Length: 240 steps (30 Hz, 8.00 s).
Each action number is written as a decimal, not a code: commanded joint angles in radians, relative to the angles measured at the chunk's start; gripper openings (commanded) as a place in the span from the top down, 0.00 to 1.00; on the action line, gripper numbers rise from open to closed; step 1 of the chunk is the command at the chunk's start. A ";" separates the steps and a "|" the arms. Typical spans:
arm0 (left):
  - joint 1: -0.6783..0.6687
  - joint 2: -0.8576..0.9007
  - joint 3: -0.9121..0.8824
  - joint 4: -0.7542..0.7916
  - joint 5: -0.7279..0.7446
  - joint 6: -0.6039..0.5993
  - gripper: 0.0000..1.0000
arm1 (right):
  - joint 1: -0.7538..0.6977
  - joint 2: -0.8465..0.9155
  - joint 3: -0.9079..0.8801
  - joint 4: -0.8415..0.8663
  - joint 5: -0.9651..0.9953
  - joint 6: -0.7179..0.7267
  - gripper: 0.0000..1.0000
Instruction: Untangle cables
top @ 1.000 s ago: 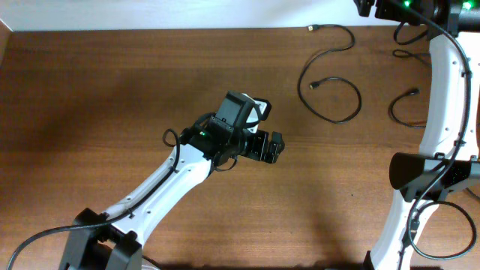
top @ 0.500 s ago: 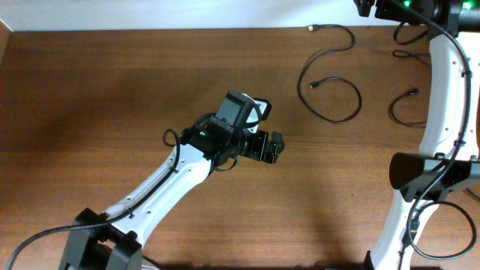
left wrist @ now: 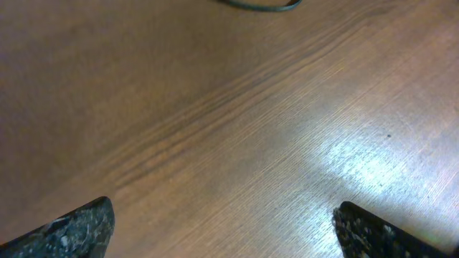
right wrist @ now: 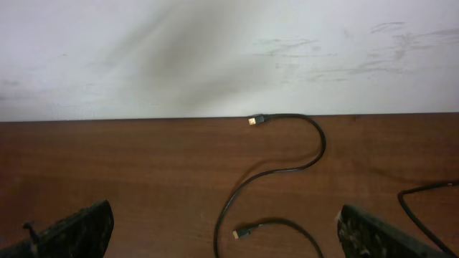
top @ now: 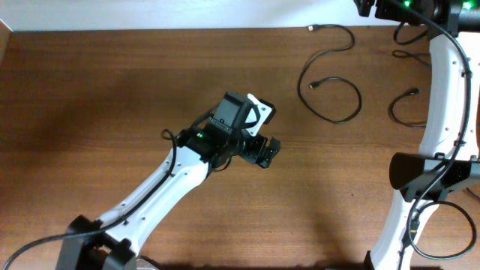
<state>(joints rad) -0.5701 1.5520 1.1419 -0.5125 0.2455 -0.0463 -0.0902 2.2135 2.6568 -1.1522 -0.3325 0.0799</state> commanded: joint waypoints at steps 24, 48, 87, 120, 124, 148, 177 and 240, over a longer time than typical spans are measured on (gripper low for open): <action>-0.003 -0.442 -0.396 0.482 -0.033 0.461 0.01 | 0.005 0.000 -0.006 0.000 0.008 0.003 0.01; 0.035 -0.785 -0.608 0.527 -0.088 0.490 0.01 | 0.005 0.000 -0.006 0.000 0.008 0.003 0.01; 0.172 -1.032 -0.917 0.808 -0.051 0.490 0.01 | 0.005 0.000 -0.006 0.000 0.008 0.003 0.01; 0.333 -1.407 -1.133 0.504 -0.051 0.451 0.01 | 0.005 0.000 -0.006 0.000 0.008 0.003 0.01; 0.380 -1.418 -1.133 0.447 -0.058 0.419 0.01 | 0.005 0.000 -0.006 0.000 0.008 0.003 0.01; 0.507 -1.548 -1.133 0.428 -0.216 0.300 0.01 | 0.005 0.000 -0.006 0.000 0.008 0.003 0.01; 0.574 -1.547 -1.133 0.429 -0.216 0.301 0.01 | 0.005 0.000 -0.006 0.000 0.008 0.003 0.01; 0.574 -1.547 -1.133 0.429 -0.216 0.301 0.01 | 0.005 -0.392 -0.145 -0.053 0.255 0.003 0.01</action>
<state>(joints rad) -0.0002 0.0147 0.0109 -0.0746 0.0437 0.2680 -0.0902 1.8904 2.5958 -1.2396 -0.0959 0.0792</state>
